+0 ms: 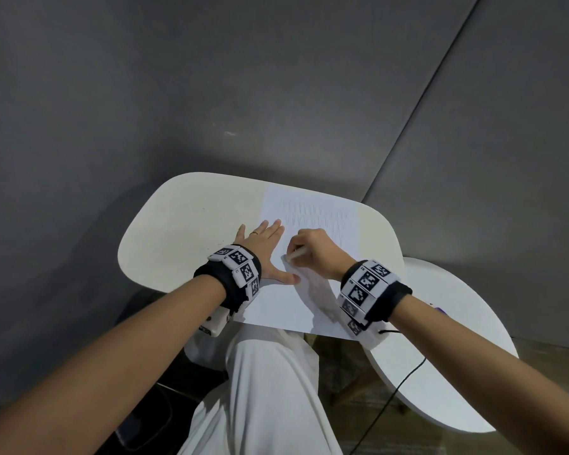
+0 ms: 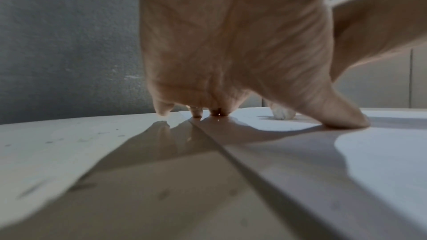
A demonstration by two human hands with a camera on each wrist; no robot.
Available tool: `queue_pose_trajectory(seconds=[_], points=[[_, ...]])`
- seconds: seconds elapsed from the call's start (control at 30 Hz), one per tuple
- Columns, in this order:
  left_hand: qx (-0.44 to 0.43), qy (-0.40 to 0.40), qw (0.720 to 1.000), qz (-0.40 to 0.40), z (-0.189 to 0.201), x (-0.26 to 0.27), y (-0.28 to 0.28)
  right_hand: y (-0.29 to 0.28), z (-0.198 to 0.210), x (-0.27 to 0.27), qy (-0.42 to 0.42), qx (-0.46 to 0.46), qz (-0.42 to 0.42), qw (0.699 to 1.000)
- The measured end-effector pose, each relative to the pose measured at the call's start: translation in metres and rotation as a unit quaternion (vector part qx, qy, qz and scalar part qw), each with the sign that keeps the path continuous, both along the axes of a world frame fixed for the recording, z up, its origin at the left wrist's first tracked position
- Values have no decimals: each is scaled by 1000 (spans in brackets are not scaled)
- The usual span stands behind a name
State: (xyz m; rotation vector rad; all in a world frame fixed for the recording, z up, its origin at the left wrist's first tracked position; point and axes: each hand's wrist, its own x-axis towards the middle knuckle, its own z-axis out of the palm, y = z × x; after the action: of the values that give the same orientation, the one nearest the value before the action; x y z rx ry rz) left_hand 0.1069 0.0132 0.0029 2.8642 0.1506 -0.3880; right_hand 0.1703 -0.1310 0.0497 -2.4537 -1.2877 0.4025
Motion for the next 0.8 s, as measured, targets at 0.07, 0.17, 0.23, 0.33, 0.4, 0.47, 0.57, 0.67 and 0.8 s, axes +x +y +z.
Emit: queue_pose_trajectory(seconds=[0.07, 0.17, 0.23, 0.33, 0.4, 0.47, 0.57, 0.67, 0.8], points=[[2, 4, 1000, -4, 1, 0, -1, 6, 3, 5, -2, -5, -21, 1000], [1, 7, 1000, -5, 3, 0, 1, 18, 1, 15, -9, 10, -73, 997], [-3, 1, 1000, -5, 2, -2, 2, 14, 0, 9, -3, 4, -56, 998], [-12, -4, 1000, -1, 1, -5, 0, 5, 2, -3, 18, -24, -6, 1000], [-17, -1, 1000, 1, 1, -4, -1, 14, 5, 2, 11, -19, -29, 999], [-20, -3, 1000, 3, 1, -4, -2, 26, 3, 8, 11, 11, -80, 997], [-51, -21, 998, 14, -2, -7, -1, 25, -4, 1, 17, 25, -78, 996], [-90, -37, 995, 31, 0, -8, 0, 20, -3, -3, 41, -1, -39, 998], [-88, -35, 995, 44, 3, -9, -2, 32, -3, 8, 39, 13, -99, 994]])
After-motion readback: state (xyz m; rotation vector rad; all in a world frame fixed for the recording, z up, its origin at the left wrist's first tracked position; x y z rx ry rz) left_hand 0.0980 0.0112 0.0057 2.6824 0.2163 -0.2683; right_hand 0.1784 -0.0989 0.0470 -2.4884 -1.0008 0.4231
